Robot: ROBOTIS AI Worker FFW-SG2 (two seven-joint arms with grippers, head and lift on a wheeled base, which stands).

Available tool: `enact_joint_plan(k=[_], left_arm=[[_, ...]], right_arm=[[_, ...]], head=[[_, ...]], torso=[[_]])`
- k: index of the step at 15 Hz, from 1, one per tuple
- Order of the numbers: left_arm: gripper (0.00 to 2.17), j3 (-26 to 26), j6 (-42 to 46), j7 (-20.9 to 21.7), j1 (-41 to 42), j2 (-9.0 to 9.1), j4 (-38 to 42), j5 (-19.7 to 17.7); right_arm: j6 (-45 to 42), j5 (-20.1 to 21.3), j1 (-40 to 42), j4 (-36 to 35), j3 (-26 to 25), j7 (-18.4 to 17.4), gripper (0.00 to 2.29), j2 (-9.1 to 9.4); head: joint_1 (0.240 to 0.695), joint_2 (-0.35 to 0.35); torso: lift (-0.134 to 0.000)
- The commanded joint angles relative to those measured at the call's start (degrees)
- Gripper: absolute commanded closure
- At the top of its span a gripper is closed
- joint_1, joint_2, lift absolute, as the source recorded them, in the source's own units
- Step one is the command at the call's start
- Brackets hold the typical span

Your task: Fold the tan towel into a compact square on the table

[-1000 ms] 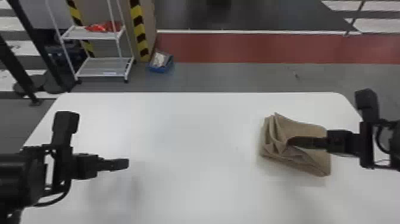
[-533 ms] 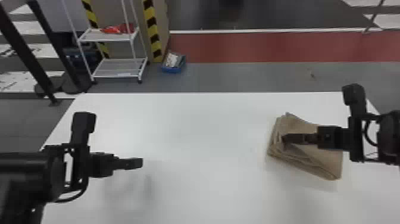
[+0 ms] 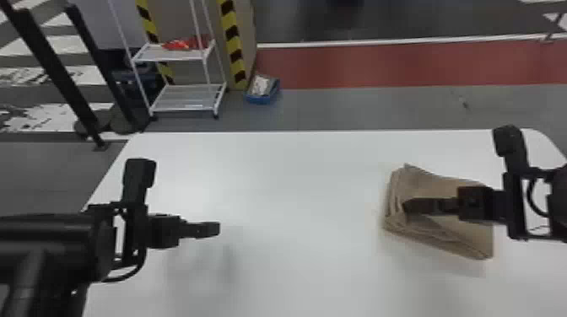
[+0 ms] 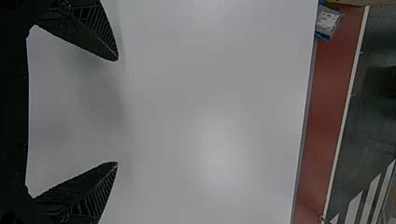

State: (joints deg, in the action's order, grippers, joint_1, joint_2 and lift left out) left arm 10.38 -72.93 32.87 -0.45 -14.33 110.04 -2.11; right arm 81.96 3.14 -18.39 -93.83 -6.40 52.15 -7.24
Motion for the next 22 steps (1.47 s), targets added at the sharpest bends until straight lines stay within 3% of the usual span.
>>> enact_joint_plan(k=[1, 6, 11, 15, 18, 20, 22], left_arm=[[0.09, 0.08, -0.16, 0.00, 0.10, 0.00, 0.09, 0.00], [0.09, -0.09, -0.16, 0.00, 0.10, 0.09, 0.18, 0.00], [0.09, -0.09, -0.16, 0.00, 0.10, 0.09, 0.18, 0.00], [0.09, 0.08, -0.16, 0.09, 0.45, 0.00, 0.62, 0.00], [0.09, 1.14, -0.16, 0.44, 1.07, 0.00, 0.79, -0.18], [0.09, 1.31, -0.16, 0.62, 1.15, 0.00, 0.88, -0.26], [0.09, 1.31, -0.16, 0.79, 1.07, 0.00, 0.88, -0.35]], right_arm=[[2.90, -1.21, 0.82, -1.18, 0.16, 0.93, 2.24, 0.03], [6.07, -2.97, 3.01, -6.10, 1.39, 3.57, 2.24, 0.03], [8.12, -3.05, 3.01, -7.59, 5.70, 5.15, 2.24, 0.12], [8.12, -2.18, 1.87, -7.42, 9.92, 5.15, 2.24, 2.05], [8.12, -4.64, 2.92, -11.11, 7.46, 5.77, 2.24, 2.40], [8.12, -4.64, 3.36, -14.36, 5.17, 7.18, 2.24, 1.26], [8.12, -4.55, 6.79, -17.35, 3.77, 8.84, 2.24, -1.55]], head=[[0.695, 0.135], [0.695, 0.164], [0.695, 0.194], [0.695, 0.239], [0.695, 0.264], [0.695, 0.274], [0.695, 0.260]], torso=[[-0.124], [-0.124], [-0.124], [-0.124], [-0.124], [-0.124], [-0.124]])
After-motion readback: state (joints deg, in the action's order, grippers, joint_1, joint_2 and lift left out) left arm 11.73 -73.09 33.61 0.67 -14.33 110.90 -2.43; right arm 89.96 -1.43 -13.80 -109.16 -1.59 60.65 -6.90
